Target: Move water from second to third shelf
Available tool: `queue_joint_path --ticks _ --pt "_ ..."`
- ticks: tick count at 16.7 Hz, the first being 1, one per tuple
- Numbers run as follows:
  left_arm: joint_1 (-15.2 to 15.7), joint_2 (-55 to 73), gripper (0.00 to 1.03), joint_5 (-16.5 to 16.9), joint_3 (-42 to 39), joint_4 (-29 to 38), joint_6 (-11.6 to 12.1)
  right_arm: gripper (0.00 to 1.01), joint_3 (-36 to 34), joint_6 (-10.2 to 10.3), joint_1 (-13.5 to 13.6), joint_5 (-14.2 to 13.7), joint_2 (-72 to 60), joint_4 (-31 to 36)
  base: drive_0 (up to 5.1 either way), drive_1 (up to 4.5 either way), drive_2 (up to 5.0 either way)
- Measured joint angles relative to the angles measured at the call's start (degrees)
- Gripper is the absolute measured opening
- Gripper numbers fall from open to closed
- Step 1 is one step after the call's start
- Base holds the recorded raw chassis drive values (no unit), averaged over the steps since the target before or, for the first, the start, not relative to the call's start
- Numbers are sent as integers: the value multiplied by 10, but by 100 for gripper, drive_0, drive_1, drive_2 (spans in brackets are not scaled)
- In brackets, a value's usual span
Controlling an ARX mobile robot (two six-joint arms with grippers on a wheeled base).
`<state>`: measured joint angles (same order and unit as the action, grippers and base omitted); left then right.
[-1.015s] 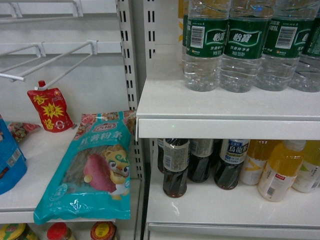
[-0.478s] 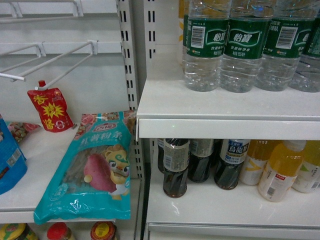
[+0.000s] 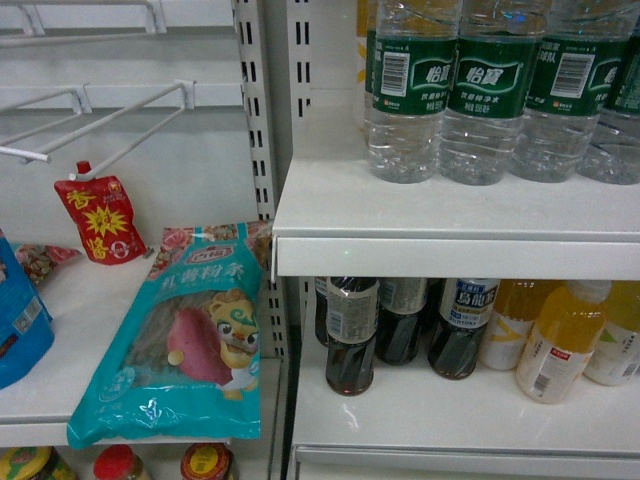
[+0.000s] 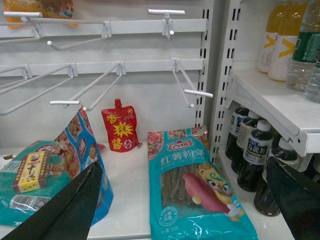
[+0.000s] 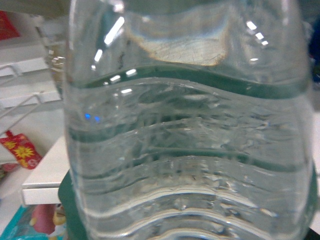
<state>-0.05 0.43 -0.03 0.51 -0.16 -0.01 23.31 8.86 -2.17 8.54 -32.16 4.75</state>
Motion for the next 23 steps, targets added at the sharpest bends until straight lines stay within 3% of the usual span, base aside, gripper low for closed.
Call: queue_joint_path --ticks 1,3,6,8,10,13,18,21,23 --pt "0 0 98 0 0 0 0 43 12 -5 9 40 -19 19 0 0 0" --pt "0 0 98 0 0 0 0 43 39 -9 52 59 -73 56 0 0 0" --pt "0 0 98 0 0 0 0 43 66 -28 110 16 -177 113 0 0 0" --pt "0 0 98 0 0 0 0 43 76 -34 128 6 -239 143 0 0 0" --pt "0 0 98 0 0 0 0 43 101 -40 124 -1 -305 164 0 0 0" --pt "0 0 98 0 0 0 0 43 154 -52 107 -35 -399 193 0 0 0" --pt "0 0 98 0 0 0 0 43 217 -53 104 -91 -502 217 0 0 0" --pt "0 0 98 0 0 0 0 43 253 -45 104 -112 -541 219 0 0 0" --pt "0 0 98 0 0 0 0 43 270 -29 105 -118 -560 214 0 0 0"
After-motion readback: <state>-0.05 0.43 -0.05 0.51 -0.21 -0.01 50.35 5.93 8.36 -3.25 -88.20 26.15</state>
